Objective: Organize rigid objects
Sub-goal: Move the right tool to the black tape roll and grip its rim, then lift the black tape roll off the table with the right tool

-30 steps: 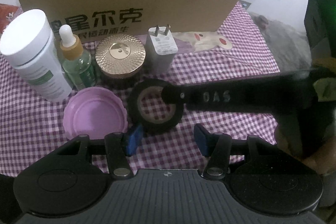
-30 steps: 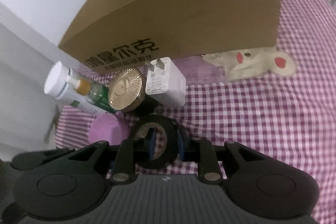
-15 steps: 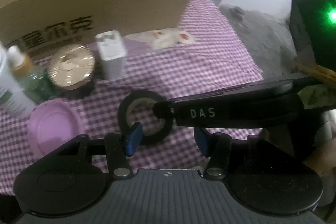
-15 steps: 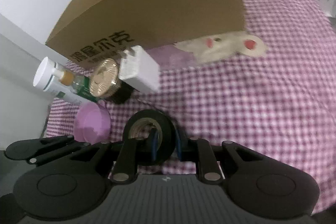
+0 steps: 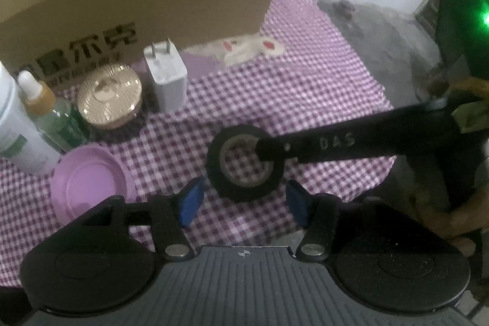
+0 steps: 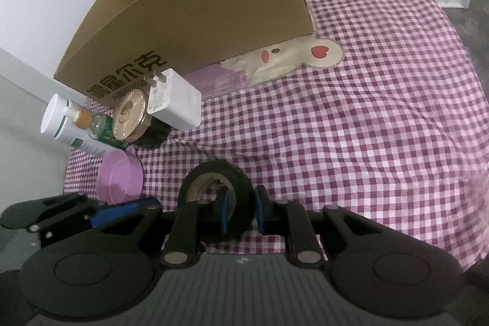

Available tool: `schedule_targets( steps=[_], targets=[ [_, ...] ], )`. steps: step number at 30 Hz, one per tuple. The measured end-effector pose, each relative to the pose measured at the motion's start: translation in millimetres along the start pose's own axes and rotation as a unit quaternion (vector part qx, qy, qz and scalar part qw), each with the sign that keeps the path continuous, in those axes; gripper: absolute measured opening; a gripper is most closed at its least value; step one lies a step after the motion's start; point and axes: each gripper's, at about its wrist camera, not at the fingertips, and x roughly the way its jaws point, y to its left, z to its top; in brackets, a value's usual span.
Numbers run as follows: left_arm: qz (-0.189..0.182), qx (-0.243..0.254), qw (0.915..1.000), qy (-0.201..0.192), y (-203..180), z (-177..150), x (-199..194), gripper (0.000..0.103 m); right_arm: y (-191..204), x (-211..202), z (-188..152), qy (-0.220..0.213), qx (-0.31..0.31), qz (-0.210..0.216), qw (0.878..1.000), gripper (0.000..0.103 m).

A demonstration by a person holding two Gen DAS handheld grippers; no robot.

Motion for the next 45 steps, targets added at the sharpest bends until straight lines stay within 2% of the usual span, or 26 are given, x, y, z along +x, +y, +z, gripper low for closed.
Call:
schedule_targets(
  steps=[9,15,28,30,33,36,41,45],
  targets=[
    [0.021,0.003,0.9998,0.001,0.8,4.5,15.9,0.062,2.4,0.7,-2.1,-0.002,0.004,0.005,1.000,0.019],
    [0.012,-0.001,0.9999,-0.001,2.0,8.0,19.6,0.062,5.3,3.0,-4.5,-0.004,0.009,0.005,1.000,0.019],
    [0.019,-0.016,0.9997,-0.005,-1.4,10.5,22.7,0.060,7.2,3.9,-5.8,-0.011,0.008,0.005,1.000,0.020],
    [0.020,-0.016,0.9996,-0.006,-1.7,10.9,22.0,0.059,7.2,3.9,-6.2,-0.013,0.012,0.006,1.000,0.020],
    [0.025,-0.013,0.9995,-0.012,-0.8,11.9,16.6,0.049,9.8,1.4,-8.5,-0.017,0.015,0.001,1.000,0.020],
    [0.019,-0.019,0.9996,-0.011,1.5,12.2,12.8,0.047,12.5,-5.5,-10.4,-0.024,0.018,0.001,1.000,0.020],
    [0.025,-0.014,0.9995,-0.015,-3.1,10.3,10.5,0.047,14.2,-7.9,-12.9,-0.028,0.023,-0.004,0.999,0.020],
    [0.019,-0.015,0.9997,-0.006,-3.1,11.4,14.2,0.053,13.0,-5.1,-12.7,-0.031,0.026,-0.004,0.999,0.020]
  ],
)
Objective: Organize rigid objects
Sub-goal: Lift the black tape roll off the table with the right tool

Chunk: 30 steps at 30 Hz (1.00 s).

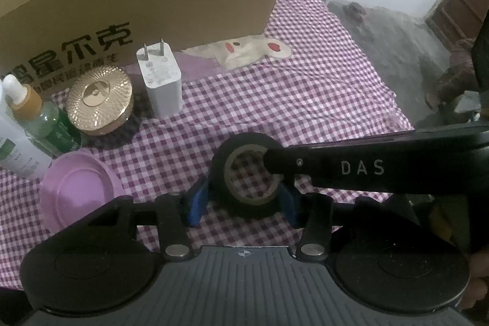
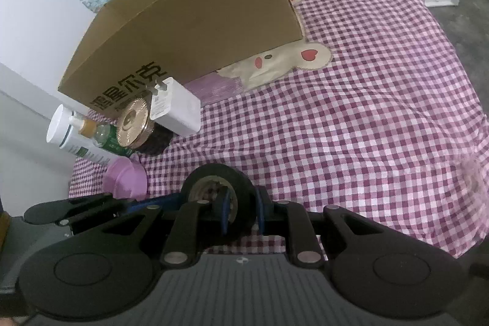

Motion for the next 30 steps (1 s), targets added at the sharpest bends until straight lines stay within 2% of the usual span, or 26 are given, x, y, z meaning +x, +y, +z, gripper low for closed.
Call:
schedule_targets(
  steps=[3,15,19,30],
  targets=[
    [-0.003,0.003,1.0000,0.004,-0.2,0.1,0.9,0.057,-2.1,3.6,-0.3,0.003,0.003,0.006,1.000,0.020],
    [0.012,0.029,0.9993,0.017,-5.5,-1.3,7.6,0.060,-12.3,5.5,4.0,0.015,0.015,0.031,0.999,0.020],
    [0.030,0.053,0.9980,0.016,-12.7,-4.3,10.1,0.061,-12.8,4.1,1.9,0.012,0.016,0.034,0.999,0.020],
    [0.038,0.039,0.9985,0.003,-12.3,-5.8,7.4,0.060,-6.9,4.5,-1.4,0.002,0.005,0.032,0.999,0.021]
  ],
)
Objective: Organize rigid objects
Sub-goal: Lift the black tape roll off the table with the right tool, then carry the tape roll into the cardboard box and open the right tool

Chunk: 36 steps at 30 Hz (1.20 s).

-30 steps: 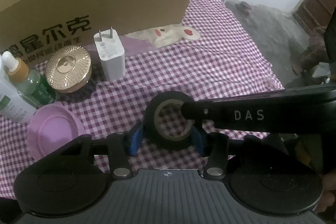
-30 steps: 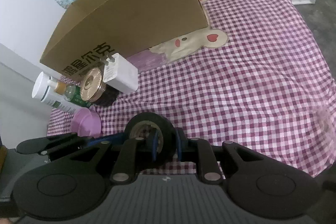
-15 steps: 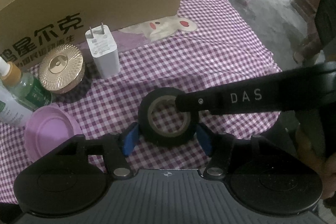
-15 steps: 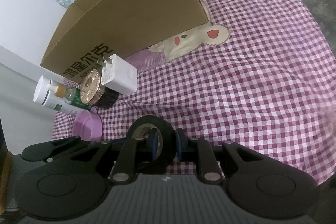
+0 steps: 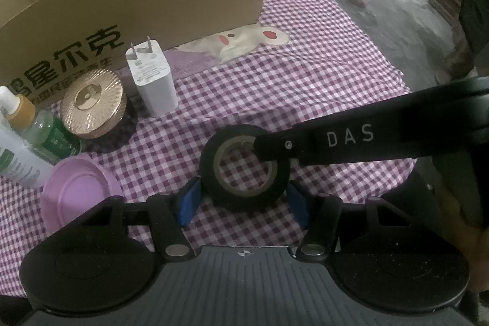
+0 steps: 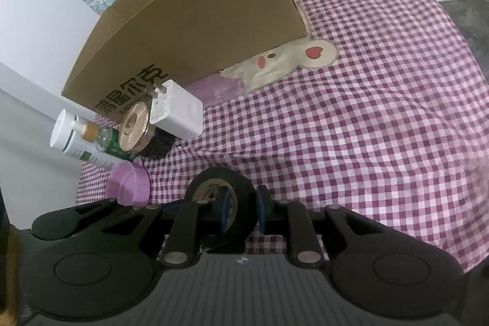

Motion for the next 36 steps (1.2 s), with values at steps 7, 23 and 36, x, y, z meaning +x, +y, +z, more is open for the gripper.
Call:
schedule_targets(
  steps=[7,23,36],
  targets=[
    [-0.004,-0.007,0.9995,-0.032,2.0,5.2,-31.7,0.060,12.2,-20.5,3.0,-0.017,-0.011,0.006,1.000,0.019],
    [0.060,-0.047,0.9834,-0.165,62.2,93.8,-152.8,0.060,143.0,-75.2,112.1,-0.118,-0.138,0.076,0.980,0.020],
    [0.076,-0.139,0.9867,-0.036,163.6,160.6,-79.5,0.060,170.3,73.3,218.4,0.049,-0.062,0.111,0.991,0.020]
  ],
)
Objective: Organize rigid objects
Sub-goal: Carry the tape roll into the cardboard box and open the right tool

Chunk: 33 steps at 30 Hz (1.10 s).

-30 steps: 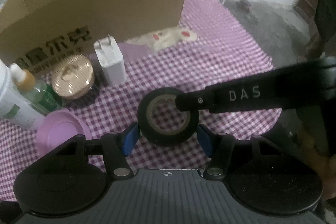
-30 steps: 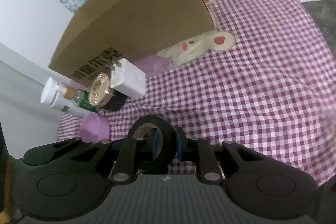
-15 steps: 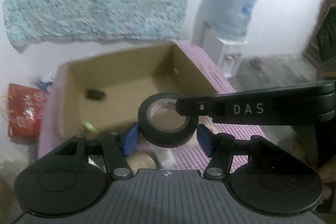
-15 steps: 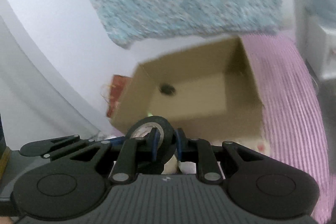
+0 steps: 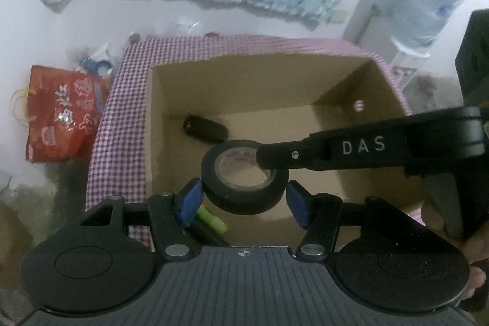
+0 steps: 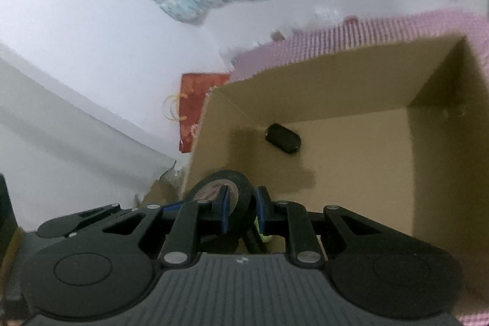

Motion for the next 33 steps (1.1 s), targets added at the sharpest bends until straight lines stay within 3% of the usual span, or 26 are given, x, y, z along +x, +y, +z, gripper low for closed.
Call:
schedule_targets(
  steps=[7,13,24,29,33],
  targets=[
    [0.033,-0.005,0.9992,0.022,9.6,8.1,29.7,0.058,-20.8,48.0,14.1,0.037,0.036,-0.007,0.999,0.019],
    [0.029,-0.009,0.9995,0.014,4.5,8.6,24.8,0.060,-27.1,65.4,8.3,0.035,0.050,-0.019,0.998,0.019],
    [-0.020,-0.033,0.9990,-0.023,3.2,-0.3,-24.0,0.061,-22.9,2.6,0.0,-0.001,0.029,-0.007,1.000,0.020],
    [-0.055,-0.040,0.9961,-0.056,12.3,-23.7,-73.1,0.063,-4.2,-35.1,-17.3,0.003,-0.021,-0.014,1.000,0.020],
    [-0.081,-0.064,0.9899,-0.097,29.5,-56.2,-112.9,0.069,12.8,-40.2,-22.6,0.029,-0.060,-0.031,0.997,0.021]
  ],
)
